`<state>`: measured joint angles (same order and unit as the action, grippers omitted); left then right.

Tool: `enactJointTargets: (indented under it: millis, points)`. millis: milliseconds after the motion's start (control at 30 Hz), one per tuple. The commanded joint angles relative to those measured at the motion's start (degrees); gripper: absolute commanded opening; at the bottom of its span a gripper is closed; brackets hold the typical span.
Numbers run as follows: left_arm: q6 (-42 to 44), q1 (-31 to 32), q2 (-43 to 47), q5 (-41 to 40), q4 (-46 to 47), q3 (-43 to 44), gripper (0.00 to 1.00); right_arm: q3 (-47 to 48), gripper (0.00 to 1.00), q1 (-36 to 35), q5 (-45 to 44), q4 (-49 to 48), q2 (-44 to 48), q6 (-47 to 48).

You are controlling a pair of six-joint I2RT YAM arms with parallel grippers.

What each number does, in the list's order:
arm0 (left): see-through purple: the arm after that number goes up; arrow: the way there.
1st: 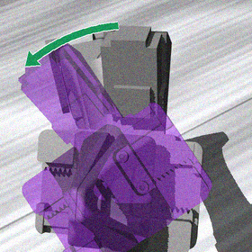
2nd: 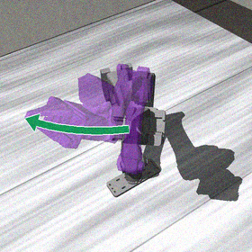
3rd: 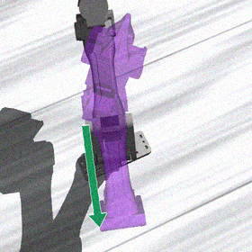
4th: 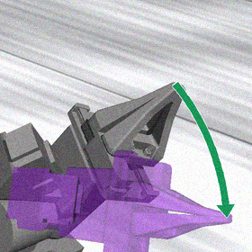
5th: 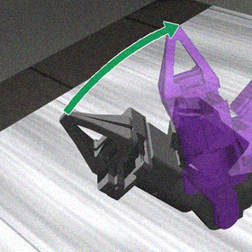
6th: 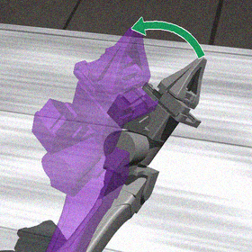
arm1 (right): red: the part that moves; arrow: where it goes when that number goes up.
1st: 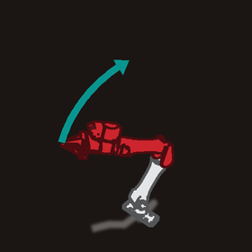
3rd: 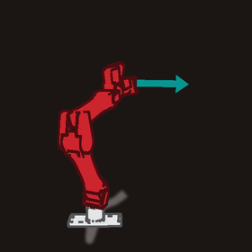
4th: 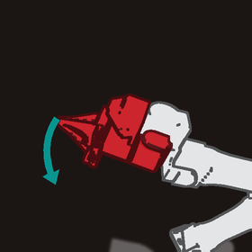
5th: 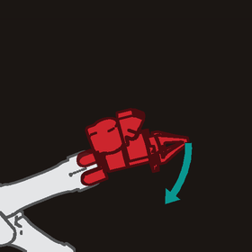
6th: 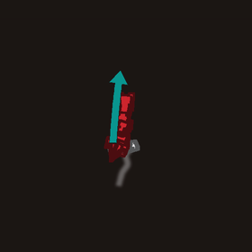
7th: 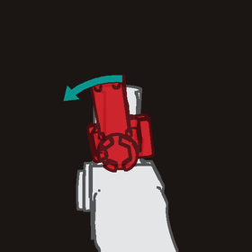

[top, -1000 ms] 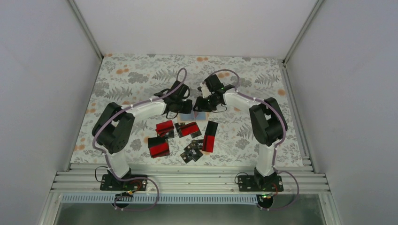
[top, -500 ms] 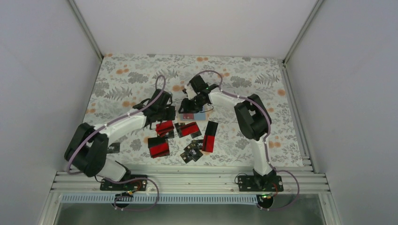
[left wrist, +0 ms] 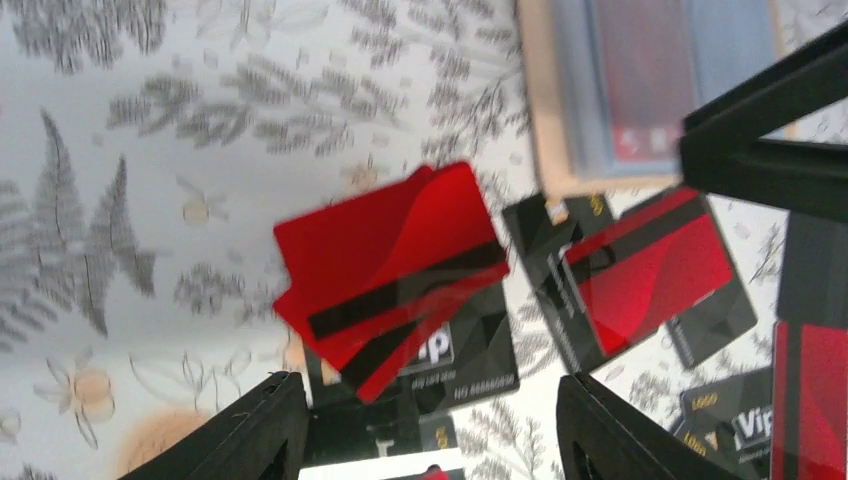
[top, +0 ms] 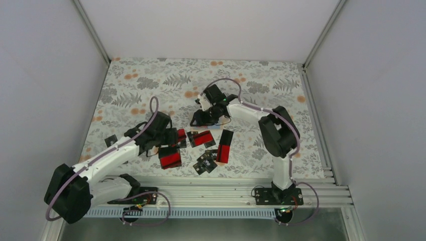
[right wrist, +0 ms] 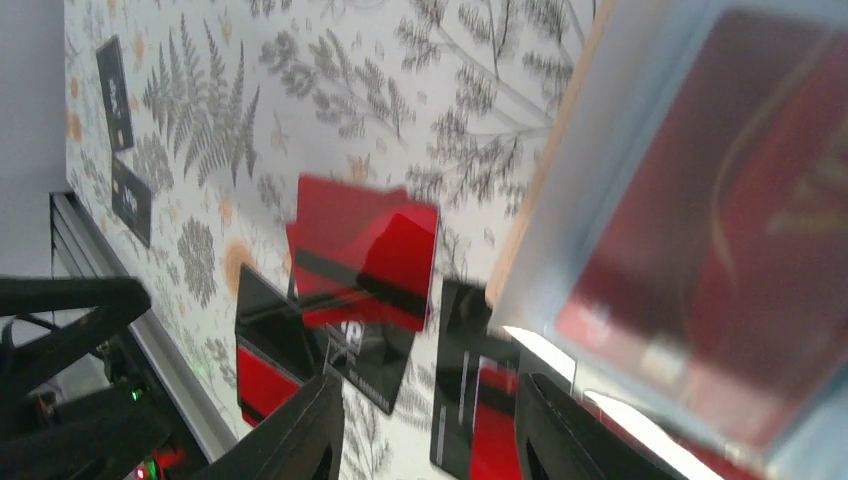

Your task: Put the credit cards into the card holder

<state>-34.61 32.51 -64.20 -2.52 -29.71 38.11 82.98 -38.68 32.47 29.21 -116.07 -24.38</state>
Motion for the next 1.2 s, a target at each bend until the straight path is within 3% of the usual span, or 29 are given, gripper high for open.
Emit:
enactJointTargets:
  millis: [0,167,333,500,700,933,1167]
  points:
    - [-5.65,3.01,2.61,-0.98,-4.17,-2.49,0.64,-8.1,0.45,-2.08,-2.7,-3.39,7.46,-1.0]
    - [-7.56,8.96,1.77,-2.23,-3.86,-2.98,0.64,-20.51,0.49,-2.63,-6.55,-6.79,17.97,-2.73]
    - [-5.32,14.79,0.0,1.62,1.89,-3.93,0.64,-31.41,0.54,-2.64,-7.66,-7.24,28.9,-4.37]
    - [-2.69,16.9,-1.89,8.45,11.91,-5.32,0.62,-41.92,0.59,-2.67,-6.14,-8.01,37.52,-8.0]
    - [1.84,17.56,-6.73,12.93,15.82,-5.23,0.61,-50.78,0.61,-2.96,-1.43,-12.29,45.48,-12.05]
    - [2.67,17.5,-12.48,19.28,21.9,-6.73,0.61,-54.54,0.59,-4.02,-0.21,-16.92,42.79,-15.32]
    - [1.87,17.52,-14.98,19.13,22.38,-7.55,0.61,-55.26,0.46,-6.48,-0.62,-21.89,39.02,-18.38]
